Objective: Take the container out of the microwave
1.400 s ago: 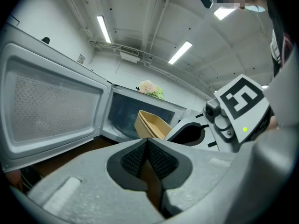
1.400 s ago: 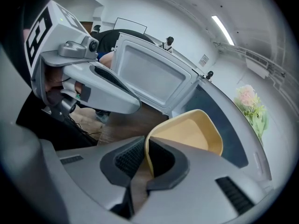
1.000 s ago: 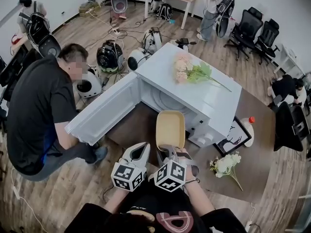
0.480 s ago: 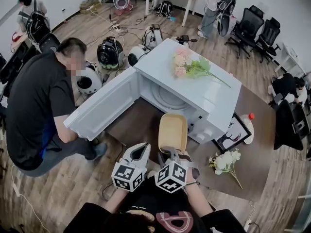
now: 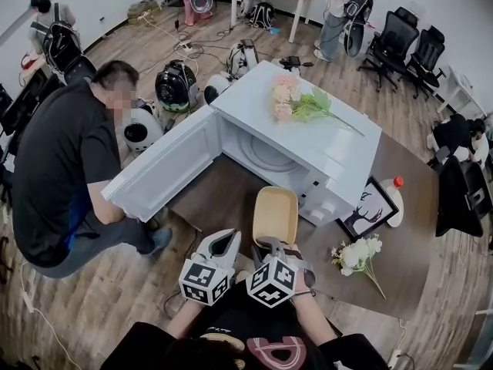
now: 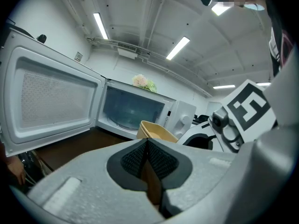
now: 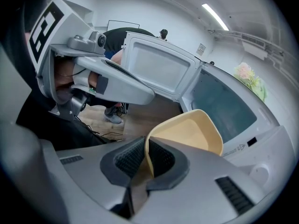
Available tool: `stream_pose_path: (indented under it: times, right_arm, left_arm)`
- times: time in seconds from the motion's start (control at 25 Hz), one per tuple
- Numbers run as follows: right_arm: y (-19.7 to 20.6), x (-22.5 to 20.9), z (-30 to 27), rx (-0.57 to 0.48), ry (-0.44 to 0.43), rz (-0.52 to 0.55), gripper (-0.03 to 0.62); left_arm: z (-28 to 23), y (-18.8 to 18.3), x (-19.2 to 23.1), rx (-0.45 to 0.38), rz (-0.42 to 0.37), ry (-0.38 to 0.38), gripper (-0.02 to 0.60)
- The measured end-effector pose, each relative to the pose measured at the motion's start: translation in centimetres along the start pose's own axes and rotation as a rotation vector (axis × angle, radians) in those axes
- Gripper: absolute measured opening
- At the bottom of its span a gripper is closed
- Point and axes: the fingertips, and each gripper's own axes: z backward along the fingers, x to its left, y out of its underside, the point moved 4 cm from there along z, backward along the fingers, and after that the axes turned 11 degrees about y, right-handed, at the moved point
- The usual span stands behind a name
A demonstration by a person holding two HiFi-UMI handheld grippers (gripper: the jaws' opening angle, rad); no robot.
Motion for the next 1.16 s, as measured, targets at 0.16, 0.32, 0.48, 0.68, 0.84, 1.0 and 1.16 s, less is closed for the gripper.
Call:
stream_pose_path:
  times: [0.16, 0.32, 0.48, 0.68, 0.84, 1.0, 1.16]
  right_arm:
    - [0.1, 0.2, 0.0, -0.015, 0.011, 0.009, 0.032]
    - [0.1, 0.6, -0.1, -0.009, 0.001, 0.021, 0.032]
    - [0.0, 0.7, -0.2, -0.006, -0.003, 0.028, 0.031]
    - [-0.1, 0.7, -0.2, -0.006, 0.002, 0.038, 0.031]
    - [-0.5, 0.7, -0.3, -0.008, 0.005, 0.042, 0.031]
    - [-0.6, 0.9, -0.4, -0.007, 0.002, 0.046, 0.031]
    - [-0.8, 1.0, -0.6, -0.007, 0.002, 0.049, 0.031]
  left_arm:
    - [0.1, 0.4, -0.1, 0.002, 0.002, -0.006, 0.009]
    - [0.4, 0.5, 0.0, 0.003, 0.000, -0.015, 0.009]
    - [0.5, 0.5, 0.0, 0.001, 0.001, -0.018, 0.009]
    - [0.7, 0.4, 0.1, -0.002, 0.002, -0.022, 0.009]
    - [0.9, 0.2, 0.4, -0.003, -0.007, -0.025, 0.009]
    - [1.0, 0.2, 0.5, -0.003, -0.005, -0.029, 0.009]
    - [1.3, 0.3, 0.8, -0.005, -0.001, -0.034, 0.009]
